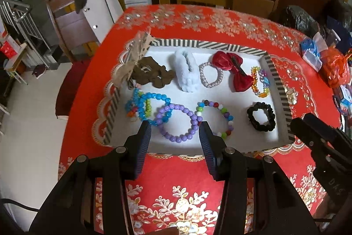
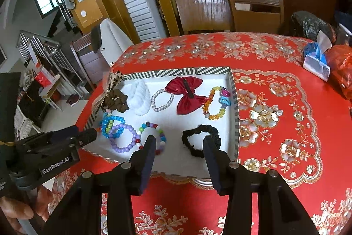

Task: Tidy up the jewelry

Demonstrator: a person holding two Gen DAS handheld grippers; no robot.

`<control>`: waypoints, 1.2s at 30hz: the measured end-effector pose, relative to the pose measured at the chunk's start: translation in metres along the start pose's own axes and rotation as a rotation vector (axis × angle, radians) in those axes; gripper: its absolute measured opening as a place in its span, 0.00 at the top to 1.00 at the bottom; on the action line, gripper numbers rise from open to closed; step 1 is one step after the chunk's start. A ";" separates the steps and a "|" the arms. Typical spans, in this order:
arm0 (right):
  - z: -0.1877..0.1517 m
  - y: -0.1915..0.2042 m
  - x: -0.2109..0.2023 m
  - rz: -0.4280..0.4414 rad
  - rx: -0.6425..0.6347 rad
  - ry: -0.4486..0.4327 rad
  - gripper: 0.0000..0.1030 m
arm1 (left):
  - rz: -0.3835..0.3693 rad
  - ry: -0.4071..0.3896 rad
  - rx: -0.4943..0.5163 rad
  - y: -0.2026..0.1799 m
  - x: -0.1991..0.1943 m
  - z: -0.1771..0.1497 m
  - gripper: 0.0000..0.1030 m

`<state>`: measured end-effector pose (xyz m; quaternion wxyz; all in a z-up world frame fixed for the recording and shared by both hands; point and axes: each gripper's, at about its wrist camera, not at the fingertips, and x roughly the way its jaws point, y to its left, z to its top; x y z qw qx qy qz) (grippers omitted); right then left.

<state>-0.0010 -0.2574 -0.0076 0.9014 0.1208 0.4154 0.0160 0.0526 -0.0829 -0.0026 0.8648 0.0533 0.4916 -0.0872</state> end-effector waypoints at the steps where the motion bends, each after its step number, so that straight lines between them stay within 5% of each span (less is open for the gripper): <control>1: -0.001 0.001 -0.002 0.002 0.003 -0.003 0.59 | 0.005 -0.007 0.001 0.000 -0.003 -0.002 0.57; 11: -0.008 0.010 -0.024 -0.008 0.007 -0.036 0.50 | 0.022 -0.052 0.001 0.001 -0.027 -0.018 0.57; 36: -0.016 0.033 -0.040 0.018 -0.060 -0.040 0.49 | 0.049 -0.104 -0.013 0.011 -0.062 -0.034 0.57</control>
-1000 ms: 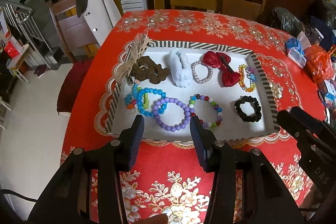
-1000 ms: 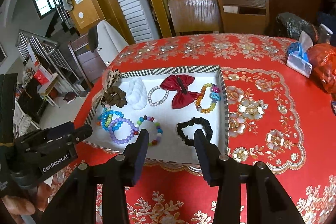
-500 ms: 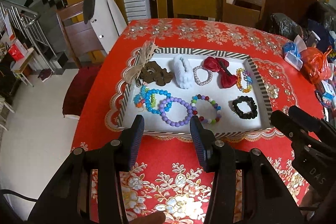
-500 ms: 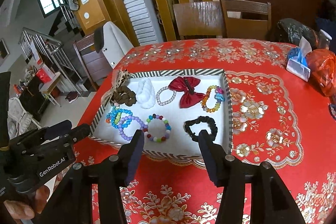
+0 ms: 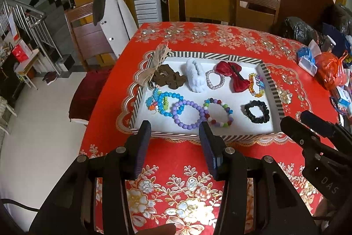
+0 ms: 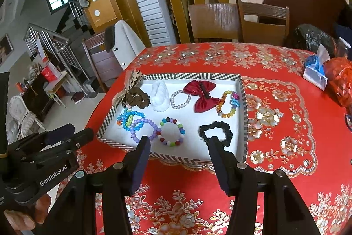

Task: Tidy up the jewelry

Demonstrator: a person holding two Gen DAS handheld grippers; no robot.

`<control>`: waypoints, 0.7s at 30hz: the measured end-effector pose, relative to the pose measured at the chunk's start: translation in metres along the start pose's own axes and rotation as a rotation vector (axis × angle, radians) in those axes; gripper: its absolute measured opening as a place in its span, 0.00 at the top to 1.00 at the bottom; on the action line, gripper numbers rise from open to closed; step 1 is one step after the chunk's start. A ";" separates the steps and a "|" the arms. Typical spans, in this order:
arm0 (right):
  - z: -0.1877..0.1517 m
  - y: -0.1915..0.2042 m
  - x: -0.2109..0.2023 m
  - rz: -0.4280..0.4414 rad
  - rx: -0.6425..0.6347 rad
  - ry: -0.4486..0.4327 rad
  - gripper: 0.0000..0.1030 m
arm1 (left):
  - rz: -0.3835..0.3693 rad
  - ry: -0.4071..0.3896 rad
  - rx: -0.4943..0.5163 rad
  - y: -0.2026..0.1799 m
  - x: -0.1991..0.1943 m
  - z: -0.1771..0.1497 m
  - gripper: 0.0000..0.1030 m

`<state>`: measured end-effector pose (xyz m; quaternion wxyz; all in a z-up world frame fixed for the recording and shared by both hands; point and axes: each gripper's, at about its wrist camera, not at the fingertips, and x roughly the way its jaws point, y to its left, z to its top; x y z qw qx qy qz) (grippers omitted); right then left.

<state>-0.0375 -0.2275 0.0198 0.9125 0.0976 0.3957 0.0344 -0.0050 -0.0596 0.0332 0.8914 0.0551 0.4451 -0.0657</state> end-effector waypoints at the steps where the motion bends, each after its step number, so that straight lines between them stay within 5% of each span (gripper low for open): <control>1: 0.000 0.000 0.000 -0.001 -0.002 0.000 0.48 | 0.000 0.000 0.001 0.000 0.001 0.000 0.57; 21: -0.001 0.007 0.003 0.006 -0.021 0.017 0.45 | 0.002 0.006 -0.010 0.007 -0.001 -0.006 0.57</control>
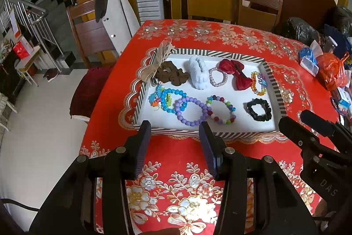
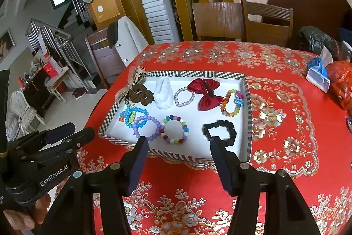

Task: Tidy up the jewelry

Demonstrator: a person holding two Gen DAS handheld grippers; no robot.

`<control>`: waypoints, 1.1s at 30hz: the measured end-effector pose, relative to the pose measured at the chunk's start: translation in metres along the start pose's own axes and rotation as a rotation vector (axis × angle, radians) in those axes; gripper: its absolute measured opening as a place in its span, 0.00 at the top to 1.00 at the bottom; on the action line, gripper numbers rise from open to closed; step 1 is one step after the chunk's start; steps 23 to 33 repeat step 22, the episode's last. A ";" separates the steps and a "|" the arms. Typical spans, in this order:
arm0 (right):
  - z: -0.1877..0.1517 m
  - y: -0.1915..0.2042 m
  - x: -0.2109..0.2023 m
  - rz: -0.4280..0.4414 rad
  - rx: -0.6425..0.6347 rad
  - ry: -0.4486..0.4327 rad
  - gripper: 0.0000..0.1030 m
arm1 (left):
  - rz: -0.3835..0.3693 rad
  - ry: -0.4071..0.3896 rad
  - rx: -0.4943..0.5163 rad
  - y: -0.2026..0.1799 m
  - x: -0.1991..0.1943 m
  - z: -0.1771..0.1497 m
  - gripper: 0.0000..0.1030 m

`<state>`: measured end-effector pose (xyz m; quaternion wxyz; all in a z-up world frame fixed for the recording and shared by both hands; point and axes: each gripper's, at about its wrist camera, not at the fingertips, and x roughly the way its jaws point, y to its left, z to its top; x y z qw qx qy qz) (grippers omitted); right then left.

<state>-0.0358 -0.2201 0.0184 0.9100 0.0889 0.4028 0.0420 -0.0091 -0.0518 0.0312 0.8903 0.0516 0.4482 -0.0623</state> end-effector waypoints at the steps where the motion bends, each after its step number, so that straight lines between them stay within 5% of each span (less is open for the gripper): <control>1: 0.000 0.000 0.000 0.000 0.000 0.001 0.45 | -0.001 0.000 0.000 0.000 0.000 0.000 0.57; 33: -0.015 -0.014 0.005 0.009 0.013 0.018 0.45 | -0.020 0.017 0.009 -0.002 0.009 -0.004 0.57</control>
